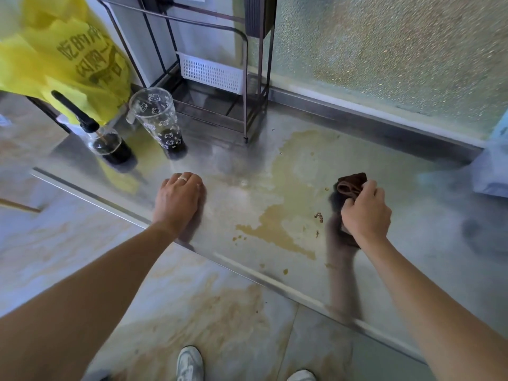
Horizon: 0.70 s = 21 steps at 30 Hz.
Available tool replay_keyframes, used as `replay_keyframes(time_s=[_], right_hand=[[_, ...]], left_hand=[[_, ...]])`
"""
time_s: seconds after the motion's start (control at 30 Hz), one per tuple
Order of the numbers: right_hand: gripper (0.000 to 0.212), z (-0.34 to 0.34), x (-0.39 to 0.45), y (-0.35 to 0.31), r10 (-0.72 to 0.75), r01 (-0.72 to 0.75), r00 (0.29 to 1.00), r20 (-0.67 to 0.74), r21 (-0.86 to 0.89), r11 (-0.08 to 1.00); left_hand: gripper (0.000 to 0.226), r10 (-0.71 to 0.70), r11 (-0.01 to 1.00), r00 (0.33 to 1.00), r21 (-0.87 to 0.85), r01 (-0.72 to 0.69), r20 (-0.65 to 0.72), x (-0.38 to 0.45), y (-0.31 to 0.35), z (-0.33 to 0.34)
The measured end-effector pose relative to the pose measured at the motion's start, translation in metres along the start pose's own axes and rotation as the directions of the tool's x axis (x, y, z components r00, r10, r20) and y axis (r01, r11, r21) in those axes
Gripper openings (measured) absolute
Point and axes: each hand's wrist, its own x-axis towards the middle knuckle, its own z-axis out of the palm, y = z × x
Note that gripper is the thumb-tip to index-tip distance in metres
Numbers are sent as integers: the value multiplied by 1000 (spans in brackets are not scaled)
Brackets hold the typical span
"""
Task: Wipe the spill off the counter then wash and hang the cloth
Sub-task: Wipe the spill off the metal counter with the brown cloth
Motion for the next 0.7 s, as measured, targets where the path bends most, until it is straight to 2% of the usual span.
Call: replay_keyframes(time_s=[0.1,0.37,0.5,0.6,0.7], right_hand=[[31,9,-5,-20,-52,52,999,-1,21,998],[27,38,-44,-79,-274,274,962,-9,42,961],[27,43,-56,-98,-433,424,897,88,105,900],[23,32,-34,-88,-436,385,882,176,265,884],[23,10,-2,-58,-433,407,901,39,272,872]], left_hand=[[18,0,999,999,37,1,-33,2,-2,7],[13,13,999,996,31,-11,-87,-5,-6,23],[20,9,1000,996,20,-8,-86,-7,-2,18],[19,9,1000,995,8,-8,-98,-8,-2,17],[17,-1,1000,995,-4,0,-102,-7,-3,18]])
